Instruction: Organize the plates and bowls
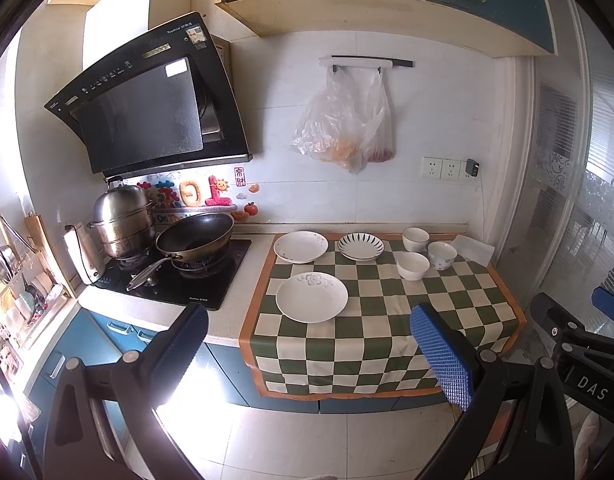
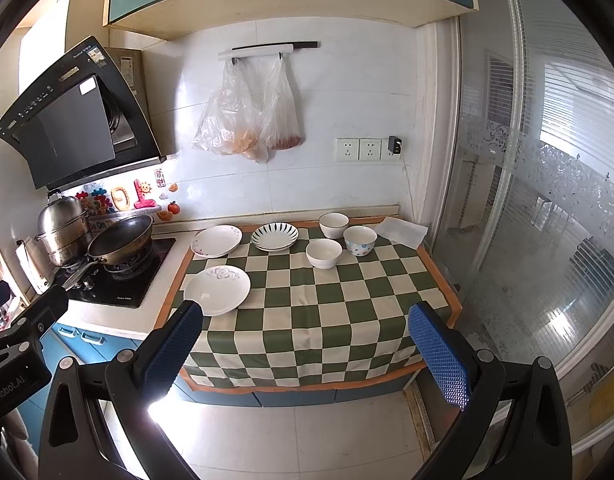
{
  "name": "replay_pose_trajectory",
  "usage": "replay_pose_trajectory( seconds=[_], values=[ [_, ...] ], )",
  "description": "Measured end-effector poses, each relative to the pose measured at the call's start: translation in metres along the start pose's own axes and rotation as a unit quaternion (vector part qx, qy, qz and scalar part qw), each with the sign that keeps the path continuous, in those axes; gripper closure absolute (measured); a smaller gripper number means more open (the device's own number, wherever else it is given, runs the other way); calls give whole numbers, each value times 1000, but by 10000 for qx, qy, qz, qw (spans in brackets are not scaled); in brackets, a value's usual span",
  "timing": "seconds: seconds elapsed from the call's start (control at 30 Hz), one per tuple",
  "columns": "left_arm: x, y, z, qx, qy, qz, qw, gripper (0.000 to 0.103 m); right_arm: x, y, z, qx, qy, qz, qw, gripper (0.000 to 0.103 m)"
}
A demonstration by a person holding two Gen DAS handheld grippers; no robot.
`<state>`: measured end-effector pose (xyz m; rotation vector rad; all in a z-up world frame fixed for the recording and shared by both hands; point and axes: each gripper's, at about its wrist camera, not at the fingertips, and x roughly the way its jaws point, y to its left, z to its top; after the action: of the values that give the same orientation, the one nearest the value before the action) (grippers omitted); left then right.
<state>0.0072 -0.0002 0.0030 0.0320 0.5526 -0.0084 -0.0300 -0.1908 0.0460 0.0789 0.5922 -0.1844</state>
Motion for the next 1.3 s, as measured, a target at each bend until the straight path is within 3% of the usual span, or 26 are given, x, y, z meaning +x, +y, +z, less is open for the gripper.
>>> replay_pose_trajectory(
  seconds=[0.3,0.6,0.7,0.8,0.93,1.17,1.3],
  values=[
    [8,12,13,24,29,-55,10000,0,2,5,1,107,43,-37,9999,0],
    [93,60,20,-182,167,270,9993,0,60,36,8,453,187,-50,9988,0],
    [145,78,18,-342,556,387,9971,0,106,45,9,506,475,259,9972,0],
    [207,98,10,-541,1184,256,9912,0,176,51,6,673,1160,675,9887,0],
    [296,114,-6,-731,1937,261,9780,0,273,53,-4,920,1903,1018,9721,0],
    [432,117,-17,-697,2725,402,9588,6,462,68,-15,996,2886,1399,9419,1],
    [511,110,-23,-649,3292,396,9412,6,551,85,-18,793,3349,1450,9277,2]
  ],
)
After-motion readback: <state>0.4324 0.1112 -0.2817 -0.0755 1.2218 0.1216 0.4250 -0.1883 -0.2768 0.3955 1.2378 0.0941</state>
